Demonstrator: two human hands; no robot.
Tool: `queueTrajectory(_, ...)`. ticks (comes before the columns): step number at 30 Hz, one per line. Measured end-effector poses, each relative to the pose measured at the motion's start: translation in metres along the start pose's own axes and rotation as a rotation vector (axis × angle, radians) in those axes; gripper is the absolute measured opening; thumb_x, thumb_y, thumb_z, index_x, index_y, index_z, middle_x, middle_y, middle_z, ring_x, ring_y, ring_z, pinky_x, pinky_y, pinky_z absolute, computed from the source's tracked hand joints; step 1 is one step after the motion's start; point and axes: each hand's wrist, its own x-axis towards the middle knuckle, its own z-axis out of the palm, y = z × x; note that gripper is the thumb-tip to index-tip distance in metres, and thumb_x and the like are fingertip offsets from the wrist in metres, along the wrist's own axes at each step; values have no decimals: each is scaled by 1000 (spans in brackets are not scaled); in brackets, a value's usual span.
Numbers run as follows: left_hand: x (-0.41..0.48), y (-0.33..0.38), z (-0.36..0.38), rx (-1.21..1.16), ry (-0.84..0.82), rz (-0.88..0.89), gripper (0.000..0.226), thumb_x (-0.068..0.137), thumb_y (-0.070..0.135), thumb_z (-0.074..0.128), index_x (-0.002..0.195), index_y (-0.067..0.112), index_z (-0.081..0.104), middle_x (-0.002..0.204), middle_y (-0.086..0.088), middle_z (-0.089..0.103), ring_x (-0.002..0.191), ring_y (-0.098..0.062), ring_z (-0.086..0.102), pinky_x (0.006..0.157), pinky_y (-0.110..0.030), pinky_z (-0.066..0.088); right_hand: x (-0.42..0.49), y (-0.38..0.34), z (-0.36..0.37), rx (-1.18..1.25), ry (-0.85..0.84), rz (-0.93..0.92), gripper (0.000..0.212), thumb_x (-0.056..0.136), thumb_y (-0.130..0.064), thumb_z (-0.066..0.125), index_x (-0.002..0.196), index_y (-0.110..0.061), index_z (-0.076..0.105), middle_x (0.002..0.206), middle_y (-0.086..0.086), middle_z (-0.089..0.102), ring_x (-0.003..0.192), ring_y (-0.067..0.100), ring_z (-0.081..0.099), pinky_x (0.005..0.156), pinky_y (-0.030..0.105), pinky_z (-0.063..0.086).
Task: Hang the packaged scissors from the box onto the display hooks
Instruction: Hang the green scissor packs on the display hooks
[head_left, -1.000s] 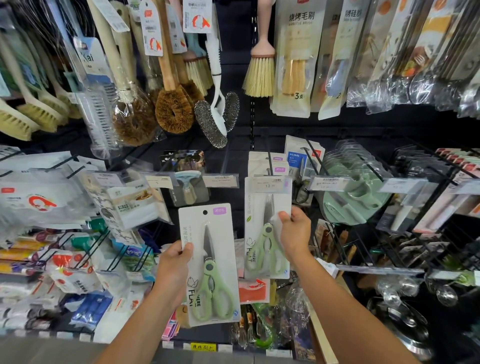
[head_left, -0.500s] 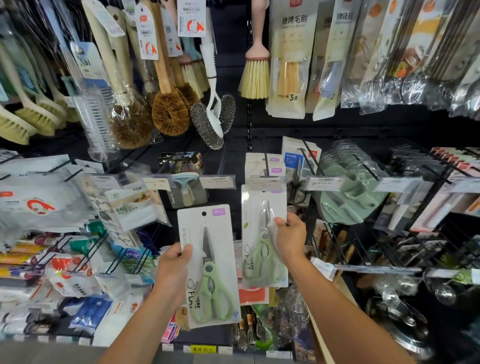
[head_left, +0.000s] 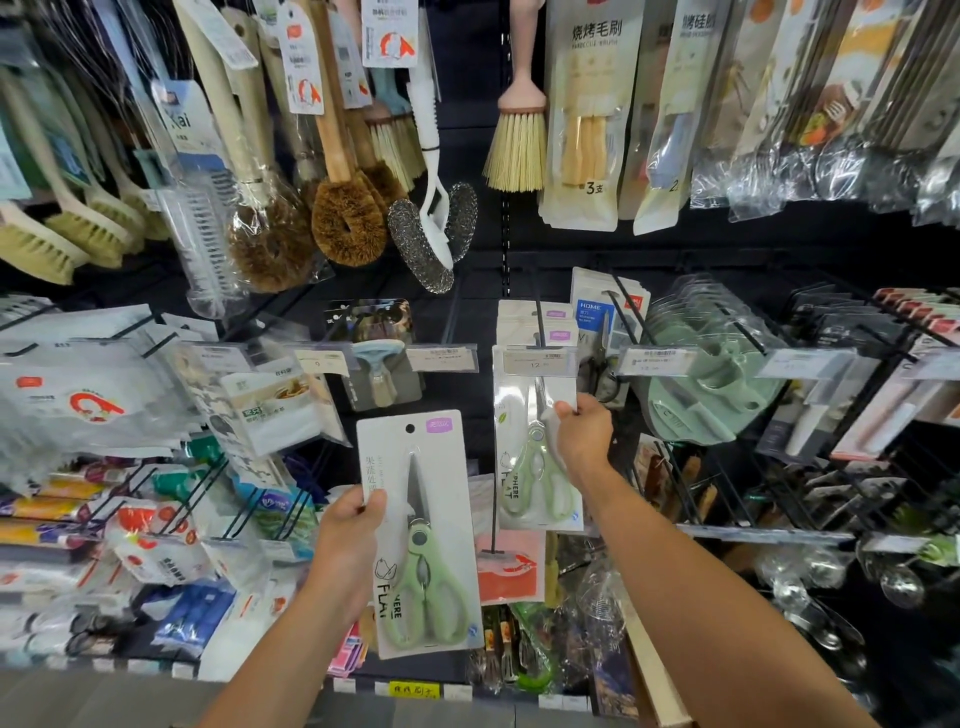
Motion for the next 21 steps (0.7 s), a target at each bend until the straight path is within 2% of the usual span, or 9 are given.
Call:
queueTrajectory(4,1,-1,-6,-1,10,5,26,99,17,52,85,19,74,95,-28,68,82,-32,59,78,-47,49,8,-3,6,6,-19,25,13,94,-1,51,97,1,64,80,4,60,70,14,50,73,25,38)
queueTrajectory(8,1,-1,-7,3,10,6,26,98,17,52,83,19,73,92,-25,68,82,-32,59,77,-47,48,9,-2,7,3,-28,61,15,95,0,50,102,2,63,88,7,62,78,17,52,75,25,38)
queueTrajectory(10,2,-1,-8,7,20,8,26,98,18,52,84,18,74,96,-27,69,82,-34,62,80,-54,51,7,6,6,-31,-32,80,13,95,-1,51,100,5,62,87,9,61,80,18,51,73,23,37)
queueTrajectory(12,2,-2,-8,16,20,3,24,98,19,52,87,18,73,98,-28,69,84,-37,64,85,-62,50,1,15,2,-60,-36,107,12,94,-1,51,97,7,59,85,9,58,80,18,49,64,22,38)
queueTrajectory(13,1,-2,-7,19,15,-2,23,98,19,52,90,17,73,99,-28,69,85,-37,64,86,-63,49,-2,20,0,-57,-36,120,11,94,-1,51,97,7,58,86,9,58,80,18,50,62,21,40)
queueTrajectory(15,0,-4,-6,28,12,-7,22,99,18,51,93,16,72,100,-26,70,87,-36,65,88,-61,49,-11,26,-6,-62,-27,136,14,93,-3,52,101,6,59,87,9,59,82,20,53,68,22,44)
queueTrajectory(17,1,-7,-6,41,18,-11,22,99,19,50,95,18,72,99,-22,72,92,-40,67,88,-60,51,-22,28,-11,-60,-21,105,15,93,-2,50,98,9,59,83,13,58,81,20,52,72,27,40)
queueTrajectory(19,2,-9,-7,44,22,-12,22,99,19,51,97,18,72,97,-19,73,98,-45,66,88,-60,52,-31,27,-17,-56,-25,58,15,92,-1,49,92,13,55,80,24,55,76,18,47,69,29,36)
queueTrajectory(21,5,-11,-7,52,26,-22,21,98,21,51,95,19,73,98,-18,73,100,-46,65,89,-63,51,-38,22,-22,-47,-38,24,17,91,0,48,78,10,47,73,22,44,70,17,38,64,28,31)
